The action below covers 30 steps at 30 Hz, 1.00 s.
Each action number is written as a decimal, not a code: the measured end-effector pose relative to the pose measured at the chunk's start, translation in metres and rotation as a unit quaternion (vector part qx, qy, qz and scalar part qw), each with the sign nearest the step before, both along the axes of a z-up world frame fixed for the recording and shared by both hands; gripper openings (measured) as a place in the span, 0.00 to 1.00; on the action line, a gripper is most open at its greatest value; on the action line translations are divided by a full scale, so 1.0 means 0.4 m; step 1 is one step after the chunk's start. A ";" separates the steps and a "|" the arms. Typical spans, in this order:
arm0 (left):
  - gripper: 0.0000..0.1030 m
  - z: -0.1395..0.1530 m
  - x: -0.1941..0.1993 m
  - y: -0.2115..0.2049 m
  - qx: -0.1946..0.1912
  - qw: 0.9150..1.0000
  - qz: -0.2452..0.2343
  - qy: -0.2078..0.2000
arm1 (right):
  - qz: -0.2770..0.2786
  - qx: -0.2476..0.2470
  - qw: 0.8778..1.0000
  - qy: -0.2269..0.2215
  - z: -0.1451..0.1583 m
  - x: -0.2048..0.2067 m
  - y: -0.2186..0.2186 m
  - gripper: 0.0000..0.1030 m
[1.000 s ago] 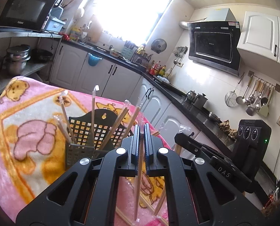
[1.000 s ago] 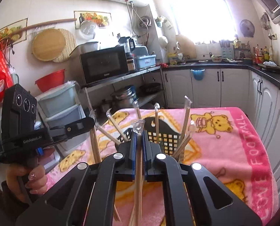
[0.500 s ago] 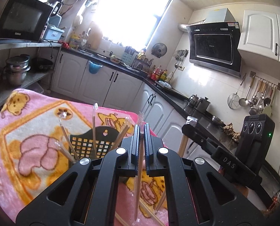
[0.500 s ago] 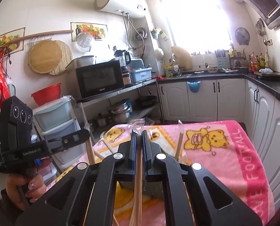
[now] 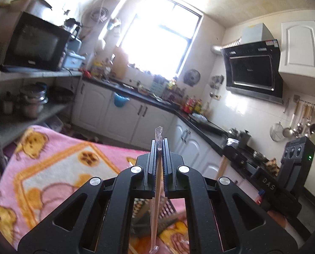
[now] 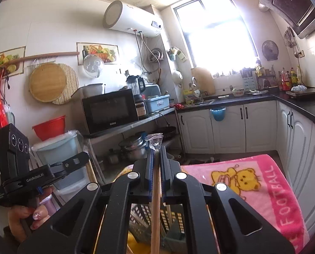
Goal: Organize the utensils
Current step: 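Lift the wrapped chopsticks toward the caddy with both tools, then lower the held chopsticks into the green caddy with both tools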
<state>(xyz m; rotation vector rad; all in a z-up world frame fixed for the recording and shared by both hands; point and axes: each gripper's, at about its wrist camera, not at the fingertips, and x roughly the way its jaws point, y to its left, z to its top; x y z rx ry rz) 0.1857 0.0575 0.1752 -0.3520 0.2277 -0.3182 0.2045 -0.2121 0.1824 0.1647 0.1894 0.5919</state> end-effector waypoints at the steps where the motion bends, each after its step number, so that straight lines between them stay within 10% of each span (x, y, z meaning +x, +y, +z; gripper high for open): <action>1: 0.02 0.008 0.004 0.007 0.001 1.000 0.008 -0.004 | -0.002 0.000 1.000 -0.006 0.007 0.004 0.002 0.06; 30: 0.02 -0.076 0.142 0.011 0.020 0.995 0.097 -0.011 | -0.044 -0.018 0.996 -0.074 -0.059 0.113 0.066 0.06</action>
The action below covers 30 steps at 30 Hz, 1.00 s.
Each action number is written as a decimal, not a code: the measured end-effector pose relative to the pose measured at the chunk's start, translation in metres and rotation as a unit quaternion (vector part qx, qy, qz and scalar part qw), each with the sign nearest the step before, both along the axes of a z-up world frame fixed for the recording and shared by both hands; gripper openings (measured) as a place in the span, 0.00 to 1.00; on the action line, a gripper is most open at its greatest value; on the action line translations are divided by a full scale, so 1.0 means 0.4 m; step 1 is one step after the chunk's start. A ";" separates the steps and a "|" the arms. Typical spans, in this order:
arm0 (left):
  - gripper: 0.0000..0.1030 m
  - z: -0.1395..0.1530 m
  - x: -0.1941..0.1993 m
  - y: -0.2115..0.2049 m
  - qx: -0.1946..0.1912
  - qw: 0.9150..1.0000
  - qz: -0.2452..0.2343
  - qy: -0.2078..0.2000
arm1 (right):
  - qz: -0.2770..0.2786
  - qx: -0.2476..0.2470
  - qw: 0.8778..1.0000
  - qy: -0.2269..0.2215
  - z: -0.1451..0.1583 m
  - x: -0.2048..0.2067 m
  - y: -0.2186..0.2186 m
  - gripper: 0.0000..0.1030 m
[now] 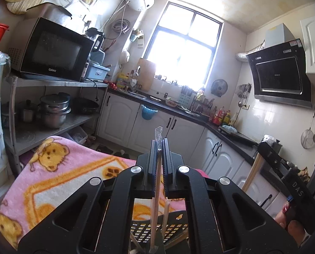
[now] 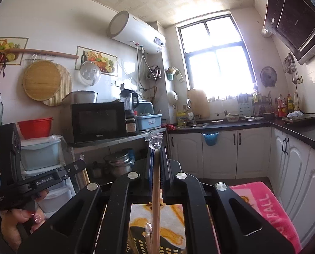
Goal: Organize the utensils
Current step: 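Lower the held chopsticks into the green caddy with both tools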
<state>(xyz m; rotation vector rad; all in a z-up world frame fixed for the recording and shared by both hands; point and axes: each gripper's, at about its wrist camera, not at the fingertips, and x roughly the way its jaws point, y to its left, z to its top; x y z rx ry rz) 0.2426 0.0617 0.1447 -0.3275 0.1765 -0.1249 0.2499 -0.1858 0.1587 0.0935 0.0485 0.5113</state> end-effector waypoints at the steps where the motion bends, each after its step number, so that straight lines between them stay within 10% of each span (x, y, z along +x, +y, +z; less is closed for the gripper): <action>1: 0.02 -0.007 0.002 -0.004 0.002 1.000 0.000 0.001 | -0.003 0.000 1.000 0.003 -0.008 0.004 0.001 0.06; 30: 0.03 -0.141 0.001 -0.077 0.027 0.998 -0.035 0.054 | -0.017 -0.018 0.997 0.071 -0.150 -0.007 -0.013 0.14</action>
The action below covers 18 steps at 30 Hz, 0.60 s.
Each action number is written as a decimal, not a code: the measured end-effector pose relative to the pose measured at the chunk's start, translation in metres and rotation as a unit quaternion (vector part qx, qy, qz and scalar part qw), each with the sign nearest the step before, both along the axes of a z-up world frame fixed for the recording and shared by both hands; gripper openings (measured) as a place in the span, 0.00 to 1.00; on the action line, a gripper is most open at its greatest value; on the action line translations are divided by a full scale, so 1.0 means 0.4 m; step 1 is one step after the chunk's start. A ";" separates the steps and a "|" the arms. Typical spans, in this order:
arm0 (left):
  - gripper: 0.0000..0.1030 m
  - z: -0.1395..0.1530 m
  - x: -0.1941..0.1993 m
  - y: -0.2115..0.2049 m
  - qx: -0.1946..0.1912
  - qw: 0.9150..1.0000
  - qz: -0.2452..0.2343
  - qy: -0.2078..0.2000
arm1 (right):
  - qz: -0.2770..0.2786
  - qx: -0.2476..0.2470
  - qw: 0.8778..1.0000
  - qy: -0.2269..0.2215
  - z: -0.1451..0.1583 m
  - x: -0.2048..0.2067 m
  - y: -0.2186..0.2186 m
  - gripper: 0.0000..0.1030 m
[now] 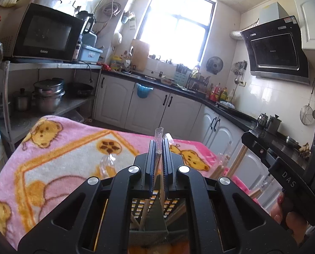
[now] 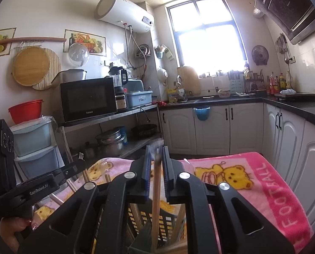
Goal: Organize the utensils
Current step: 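Lower the held chopsticks into the green caddy with both tools, then open both tools to release the chopsticks inside the caddy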
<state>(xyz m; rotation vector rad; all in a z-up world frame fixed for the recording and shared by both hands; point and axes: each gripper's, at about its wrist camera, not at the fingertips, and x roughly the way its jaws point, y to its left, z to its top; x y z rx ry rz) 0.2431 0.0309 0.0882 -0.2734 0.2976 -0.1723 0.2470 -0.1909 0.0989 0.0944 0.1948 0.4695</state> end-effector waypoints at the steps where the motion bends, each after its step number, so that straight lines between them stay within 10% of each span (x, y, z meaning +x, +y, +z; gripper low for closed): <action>1: 0.03 -0.001 -0.003 -0.002 0.000 1.000 -0.001 0.003 | 0.001 -0.001 1.000 0.001 0.000 -0.004 -0.001 0.15; 18: 0.34 -0.014 -0.070 -0.012 -0.006 0.999 -0.022 0.039 | -0.004 -0.018 0.998 0.057 -0.017 -0.077 -0.031 0.25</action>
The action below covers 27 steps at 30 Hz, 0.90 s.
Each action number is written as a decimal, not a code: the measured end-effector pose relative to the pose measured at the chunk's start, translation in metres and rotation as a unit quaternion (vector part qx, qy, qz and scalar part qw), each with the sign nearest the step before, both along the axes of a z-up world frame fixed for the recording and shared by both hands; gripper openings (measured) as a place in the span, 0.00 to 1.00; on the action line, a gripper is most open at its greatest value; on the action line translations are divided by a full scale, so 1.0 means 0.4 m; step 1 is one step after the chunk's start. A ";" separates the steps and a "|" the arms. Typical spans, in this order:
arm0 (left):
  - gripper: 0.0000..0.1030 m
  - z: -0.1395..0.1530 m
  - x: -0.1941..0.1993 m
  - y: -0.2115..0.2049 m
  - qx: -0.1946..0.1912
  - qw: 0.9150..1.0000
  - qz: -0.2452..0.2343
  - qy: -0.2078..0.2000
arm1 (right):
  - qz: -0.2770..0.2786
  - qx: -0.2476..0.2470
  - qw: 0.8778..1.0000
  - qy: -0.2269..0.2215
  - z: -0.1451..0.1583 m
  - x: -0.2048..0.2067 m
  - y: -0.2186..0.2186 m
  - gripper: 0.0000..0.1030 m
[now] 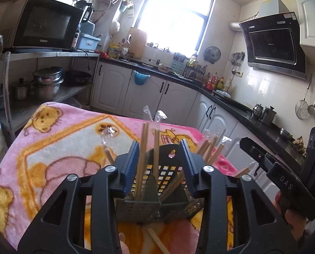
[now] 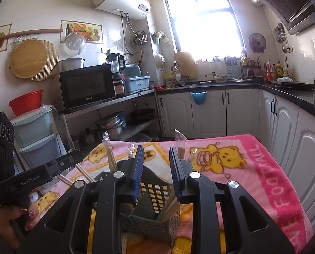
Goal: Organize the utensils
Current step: 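Open both tools to release the chopsticks inside the caddy, then raise both open tools and lower them onto the chopsticks beside the caddy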
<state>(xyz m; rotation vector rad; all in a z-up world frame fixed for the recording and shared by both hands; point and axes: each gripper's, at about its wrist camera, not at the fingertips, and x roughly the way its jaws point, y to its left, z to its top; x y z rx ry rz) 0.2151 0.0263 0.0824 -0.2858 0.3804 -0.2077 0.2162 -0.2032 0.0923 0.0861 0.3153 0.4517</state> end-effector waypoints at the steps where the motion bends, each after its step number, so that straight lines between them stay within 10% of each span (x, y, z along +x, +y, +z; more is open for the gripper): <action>1: 0.36 0.000 -0.004 0.000 -0.001 1.000 -0.001 0.001 | 0.001 -0.002 1.000 0.006 -0.002 -0.004 -0.002 0.25; 27: 0.84 -0.002 -0.125 -0.023 0.003 1.000 -0.024 0.001 | 0.020 -0.041 0.998 0.032 -0.023 -0.124 -0.039 0.45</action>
